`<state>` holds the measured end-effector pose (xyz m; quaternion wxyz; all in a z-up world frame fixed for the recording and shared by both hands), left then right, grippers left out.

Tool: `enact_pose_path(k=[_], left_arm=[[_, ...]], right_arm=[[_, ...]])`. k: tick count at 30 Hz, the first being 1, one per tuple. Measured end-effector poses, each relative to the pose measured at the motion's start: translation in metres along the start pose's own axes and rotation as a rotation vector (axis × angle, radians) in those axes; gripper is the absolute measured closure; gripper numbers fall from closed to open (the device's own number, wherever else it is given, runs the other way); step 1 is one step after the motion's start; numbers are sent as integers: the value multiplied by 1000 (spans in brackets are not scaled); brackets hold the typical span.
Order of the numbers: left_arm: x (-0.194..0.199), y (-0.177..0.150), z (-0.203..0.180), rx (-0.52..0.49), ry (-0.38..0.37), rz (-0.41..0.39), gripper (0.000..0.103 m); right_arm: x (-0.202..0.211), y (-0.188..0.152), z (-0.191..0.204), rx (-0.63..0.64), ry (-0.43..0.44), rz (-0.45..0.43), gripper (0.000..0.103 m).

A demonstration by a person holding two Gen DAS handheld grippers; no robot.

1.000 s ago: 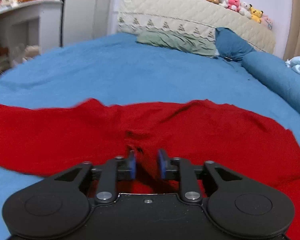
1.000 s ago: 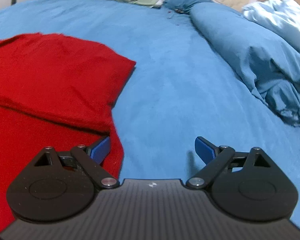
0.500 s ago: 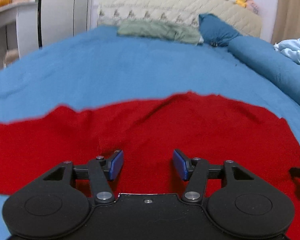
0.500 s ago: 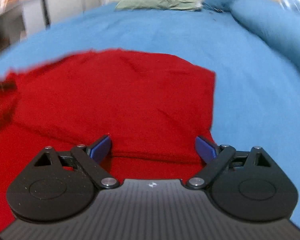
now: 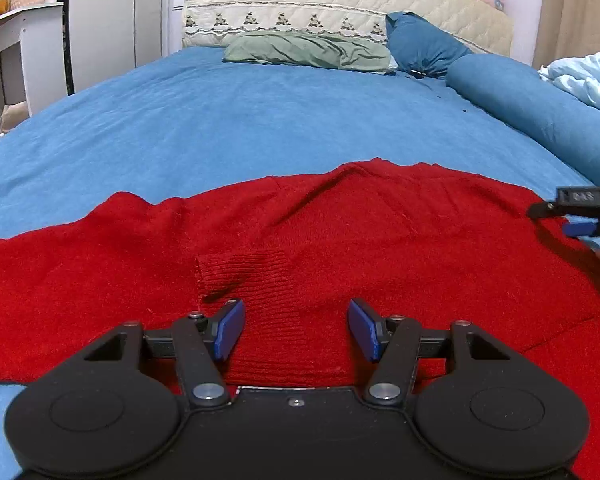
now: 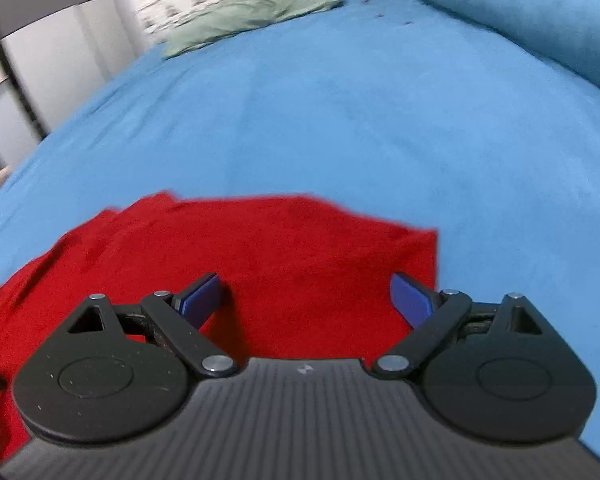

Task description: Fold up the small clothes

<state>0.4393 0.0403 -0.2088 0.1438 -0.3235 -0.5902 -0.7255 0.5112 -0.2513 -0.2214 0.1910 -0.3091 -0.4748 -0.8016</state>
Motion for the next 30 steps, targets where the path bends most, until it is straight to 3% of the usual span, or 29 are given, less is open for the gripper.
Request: enact_pose_path(k=[5,8,10,14,16,17,24,30], left_arm=[[15,8,6,19,18,-14,40],[41,18,14,59,30,-44,39],[65,24,22,87,26,-70,32],[116,36,49,109,92,-94,26],[139,39,69,128,134,-97,5],[150,41,80,138,159,-102,1],[204,35,159,217,281,-115,0],[195,-15,254,396,323,-81,0]], right_arm=[[4,9,8,37,-67,0,0],[35,11,19,67,3,-37,0],[62,6,28,48,53,-55,0],[100,-9,61,90,17,-16,0],[116,-15,79,117,38,-8,0],[124,-17,90,131,51,-6,0],[160,-46,183,287,141,-21,0],[154,-87,245,331,211,30,0]])
Point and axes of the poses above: each gripper's, at about its wrist camera, not at the fingertips, and x roughly against the way its jaws point, z to its left, y to its top, the point moved 5 cm from there along -x, roughly the way its jaws point, and after that the axes turned 12 degrees about -x, right-handed, at the moved point
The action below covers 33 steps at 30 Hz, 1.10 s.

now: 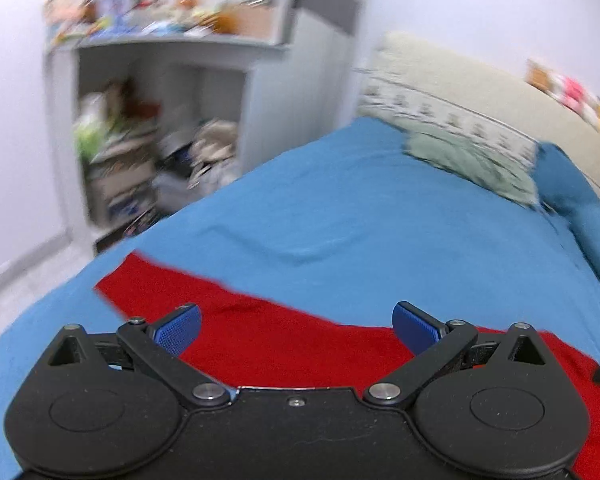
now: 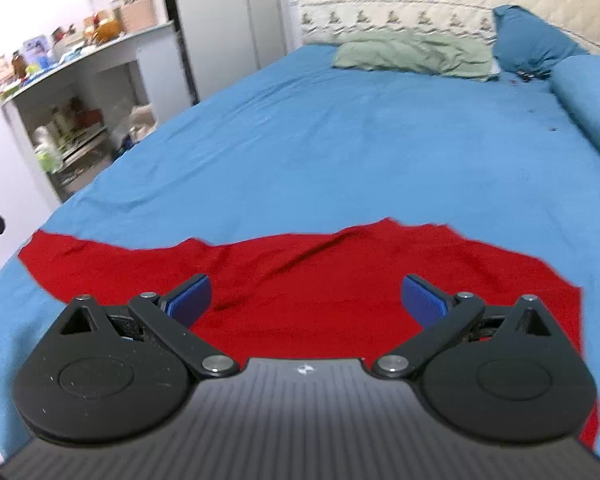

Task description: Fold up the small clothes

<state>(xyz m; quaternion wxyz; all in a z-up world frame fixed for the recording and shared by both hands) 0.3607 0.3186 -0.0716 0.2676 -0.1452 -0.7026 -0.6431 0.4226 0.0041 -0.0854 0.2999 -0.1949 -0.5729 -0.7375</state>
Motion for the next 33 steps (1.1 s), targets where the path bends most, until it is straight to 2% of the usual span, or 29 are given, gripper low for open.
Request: enact_pose_path(k=[2,4,5,7,10,15,17,18,21,24,28,30,33], left_arm=[[-22,-12,31,64,17,31,4],[-45,-28,57,123,41,83,23],[-56,-37,70,163,53,109,28],[-77,-51,95,268,38,146,45],[-100,-65,115,375,14,161,52],[-123,-58,120,375,20,116,53],[-129,-54,121,367,42,116,73],[-132,-51,120,362,63,123,99],[-129,-46,115,381,73,111,98],[-119,-25,94,293,77,60,98],[-92,12,27,80,33,-42,98],[-81,28,-15,2,-30,-84,98],[-60,46,-101,-106,-151,-126,98]], right_arm=[[-12,-8,14,11,8,26,0],[-24,-14,28,28,16,43,0],[-29,-18,33,41,19,50,0],[-36,-24,40,61,27,60,0],[-45,-31,44,85,27,76,0],[-61,-39,40,92,11,88,0],[-67,-41,39,84,8,91,0],[-69,-42,38,82,3,92,0],[-72,-46,32,77,-6,95,0],[-69,-45,23,55,-9,82,0],[-55,-36,2,-7,-16,45,0],[-45,-31,-14,-47,-39,32,0],[-26,-22,-43,-91,-76,1,0]])
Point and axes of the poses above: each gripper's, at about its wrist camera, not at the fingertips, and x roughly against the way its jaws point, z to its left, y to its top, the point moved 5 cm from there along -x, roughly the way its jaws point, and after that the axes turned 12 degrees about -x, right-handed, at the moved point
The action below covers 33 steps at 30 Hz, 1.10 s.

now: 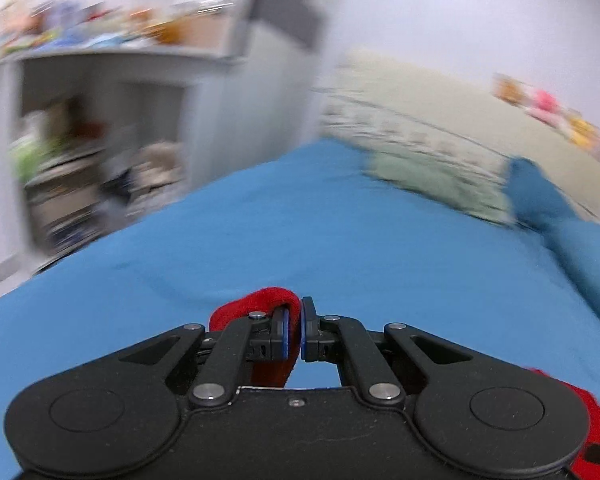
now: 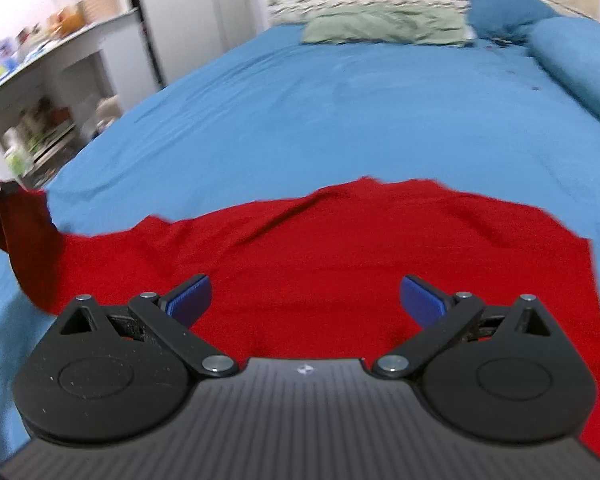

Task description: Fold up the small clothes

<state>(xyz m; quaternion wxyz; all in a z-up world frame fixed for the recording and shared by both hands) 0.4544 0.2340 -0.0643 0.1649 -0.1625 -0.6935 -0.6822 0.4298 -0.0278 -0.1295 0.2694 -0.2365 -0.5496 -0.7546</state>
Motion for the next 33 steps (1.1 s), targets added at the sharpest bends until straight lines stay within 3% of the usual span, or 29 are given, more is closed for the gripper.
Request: enact_pose_path(k=[5,9,13,17,18,19,22,25,27,33], left_arm=[[5,0,-156,-173,-182,-26,98],[-17,-50,-250,-231,-302,89,98],[-37,-111,-301,-297,-325,208,98],[-43,-137,-303,-326,-324,252,95],[-41,-136,-298,-326,-332,246,87],[-36,-134,-295,-326,-334,239,68],[-7,-120,-271,-349,-308,163,24],[20,-102,-236,-384,-177,89,5],[26,-100,-208,-365,-101,73,4],[5,-110,-146,-322,33,151,4]], right_arm=[[33,20,-57,-41,-65,-72,0],[49,21,-102,-46,-151,-87,0],[57,10,-141,-40,-210,-67,0],[56,-6,-165,-64,-201,-18,0],[56,-9,-168,-64,-196,-14,0],[56,-11,-169,-65,-189,-14,0],[58,-7,-170,-77,-140,-39,0],[56,0,-155,-73,-76,-47,0],[51,2,-135,-23,-52,-45,0],[10,-6,-59,271,-40,-21,0]])
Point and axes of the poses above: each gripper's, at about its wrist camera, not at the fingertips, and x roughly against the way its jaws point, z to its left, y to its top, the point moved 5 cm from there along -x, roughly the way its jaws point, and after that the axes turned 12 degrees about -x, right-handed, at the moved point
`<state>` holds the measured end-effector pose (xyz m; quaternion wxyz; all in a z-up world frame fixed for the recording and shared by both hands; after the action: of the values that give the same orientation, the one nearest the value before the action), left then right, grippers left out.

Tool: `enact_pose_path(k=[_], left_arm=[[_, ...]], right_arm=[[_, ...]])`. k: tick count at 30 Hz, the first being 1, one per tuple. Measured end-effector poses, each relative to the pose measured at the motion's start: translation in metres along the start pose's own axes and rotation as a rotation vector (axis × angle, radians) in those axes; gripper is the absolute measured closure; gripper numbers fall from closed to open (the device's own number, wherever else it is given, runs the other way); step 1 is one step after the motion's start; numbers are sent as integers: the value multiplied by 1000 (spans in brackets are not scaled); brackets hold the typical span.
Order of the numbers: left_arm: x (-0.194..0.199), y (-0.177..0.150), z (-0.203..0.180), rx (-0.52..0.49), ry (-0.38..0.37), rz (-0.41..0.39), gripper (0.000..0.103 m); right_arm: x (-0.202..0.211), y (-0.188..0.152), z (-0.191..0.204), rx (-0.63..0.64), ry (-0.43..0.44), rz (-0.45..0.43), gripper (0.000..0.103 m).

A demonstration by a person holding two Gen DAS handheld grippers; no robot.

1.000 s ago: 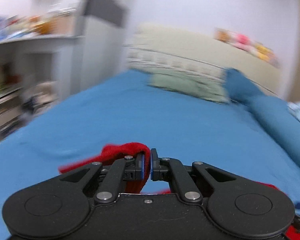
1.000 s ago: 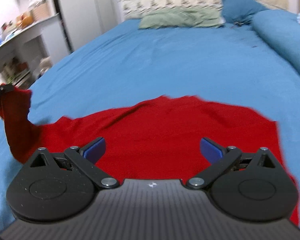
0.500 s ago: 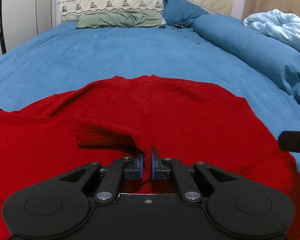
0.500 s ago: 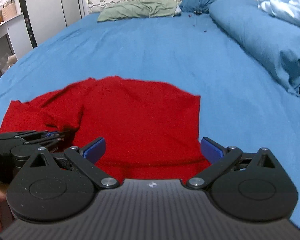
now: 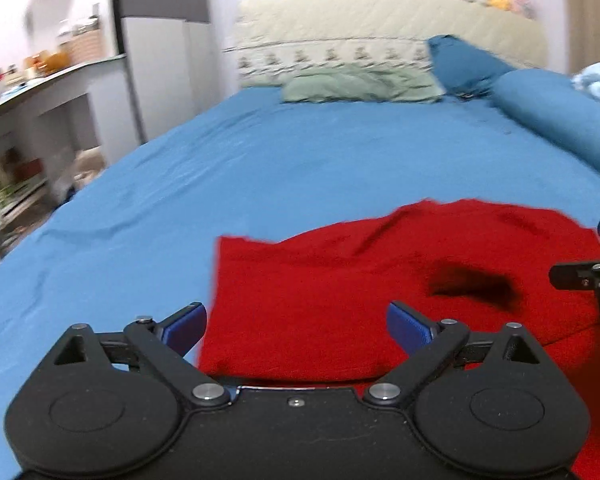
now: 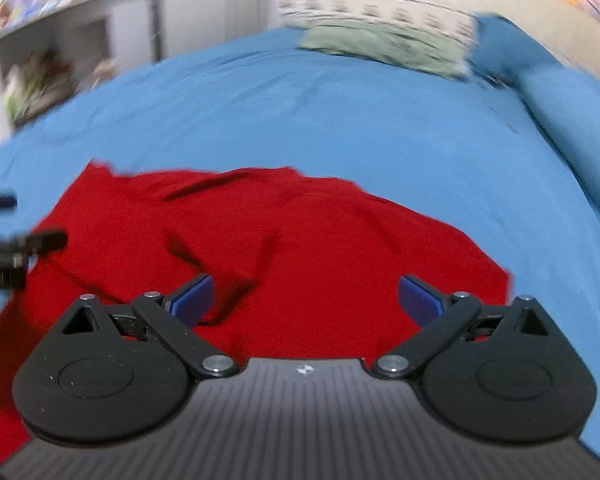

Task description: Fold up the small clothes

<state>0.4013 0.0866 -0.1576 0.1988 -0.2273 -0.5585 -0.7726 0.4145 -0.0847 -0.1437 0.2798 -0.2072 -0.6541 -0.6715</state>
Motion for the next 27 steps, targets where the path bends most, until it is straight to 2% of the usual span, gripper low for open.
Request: enact_pose_path(k=[4,7,8,9,10,11,13,16,21,24,27], left_arm=[[-14,-18,14,46,12,62,5],[-21,-26,22,88,2,89,5],[-20,-26,23,98,-1,89,5],[-21,-25,24,106,-3,87,5],[-20,-25,25,110,-5,83,5],[-21,-24,25,111,-5,82,5],[-15,-30,28,123,-8,82,5],[-14,-34,29,166,-49,89,5],[-17,-37,21,166,-59,105,5],[-23,-39,16,145,-39,121,5],[-31,-40,14,154,-23,132,5]], right_arm=[[-41,2,50,195,-4,2,0],[-69,-2,74,321,-14,11,14],[-79,-4,79,354,-14,26,27],[-87,-6,83,375,-7,49,46],[-93,-6,85,383,6,76,60],[-94,-6,85,371,25,92,80],[-88,5,77,295,29,74,82],[-70,27,53,175,-1,-27,82],[-39,62,-12,-61,-115,-162,82],[-17,64,-54,-179,-177,-210,82],[-9,54,-77,-215,-187,-199,82]])
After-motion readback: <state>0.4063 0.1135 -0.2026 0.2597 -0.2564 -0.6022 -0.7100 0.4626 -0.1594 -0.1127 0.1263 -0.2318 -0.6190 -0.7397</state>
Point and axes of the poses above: each gripper's, at about its wrist camera, not at the fingertips, and x roughly against the way its jaws point, z to its left, y to its top, the point moved 5 cm from there along -x, roughly the way its jaws point, and after that the axes turned 12 degrees about -x, right-handed, at the moved point
